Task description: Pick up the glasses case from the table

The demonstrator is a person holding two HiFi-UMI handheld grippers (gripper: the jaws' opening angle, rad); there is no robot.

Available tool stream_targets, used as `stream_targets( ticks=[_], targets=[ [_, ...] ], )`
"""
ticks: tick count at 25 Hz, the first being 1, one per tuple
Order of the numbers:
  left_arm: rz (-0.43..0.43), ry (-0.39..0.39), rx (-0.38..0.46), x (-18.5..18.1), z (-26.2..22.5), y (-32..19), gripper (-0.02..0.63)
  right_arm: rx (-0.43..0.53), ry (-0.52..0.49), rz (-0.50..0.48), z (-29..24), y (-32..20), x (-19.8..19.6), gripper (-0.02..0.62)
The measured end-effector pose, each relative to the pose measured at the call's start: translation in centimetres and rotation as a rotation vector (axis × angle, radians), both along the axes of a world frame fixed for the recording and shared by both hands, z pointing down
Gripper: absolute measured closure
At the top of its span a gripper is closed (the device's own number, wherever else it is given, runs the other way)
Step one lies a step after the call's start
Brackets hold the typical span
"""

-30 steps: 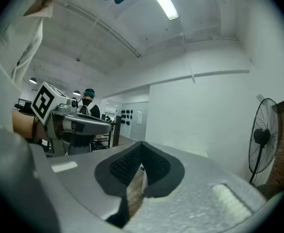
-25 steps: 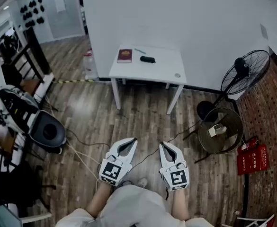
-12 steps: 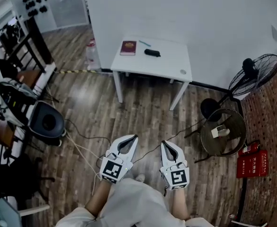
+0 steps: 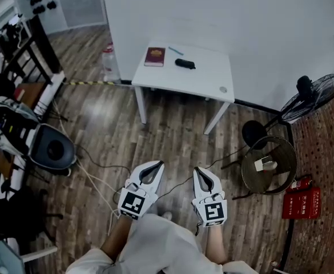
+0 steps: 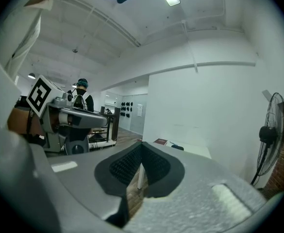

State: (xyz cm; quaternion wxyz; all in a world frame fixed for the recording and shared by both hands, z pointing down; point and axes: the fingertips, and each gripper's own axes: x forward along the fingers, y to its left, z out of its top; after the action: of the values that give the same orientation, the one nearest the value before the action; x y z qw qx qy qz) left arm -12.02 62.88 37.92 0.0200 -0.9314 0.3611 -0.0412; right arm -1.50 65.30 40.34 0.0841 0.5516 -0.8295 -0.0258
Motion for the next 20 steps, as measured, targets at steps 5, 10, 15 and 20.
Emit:
stream_targets(
  ticks=[5, 10, 15, 20],
  targets=[
    [0.014, -0.004, -0.016, -0.8, 1.1, -5.4, 0.588, -0.022, -0.004, 0.029, 1.0, -5.2, -0.7, 0.592],
    [0.033, 0.0, -0.017, -0.6, 0.3, -11.8, 0.588, -0.022, -0.004, 0.047, 0.7, -11.4, -0.5, 0.592],
    [0.055, 0.003, -0.02, -1.1, -0.2, -17.5, 0.588, -0.032, 0.001, 0.071, 0.3, -16.8, -0.8, 0.592],
    [0.067, 0.011, -0.034, -2.1, 0.4, -21.9, 0.588, -0.053, 0.005, 0.096, 0.4, -21.0, -1.5, 0.592]
  ],
)
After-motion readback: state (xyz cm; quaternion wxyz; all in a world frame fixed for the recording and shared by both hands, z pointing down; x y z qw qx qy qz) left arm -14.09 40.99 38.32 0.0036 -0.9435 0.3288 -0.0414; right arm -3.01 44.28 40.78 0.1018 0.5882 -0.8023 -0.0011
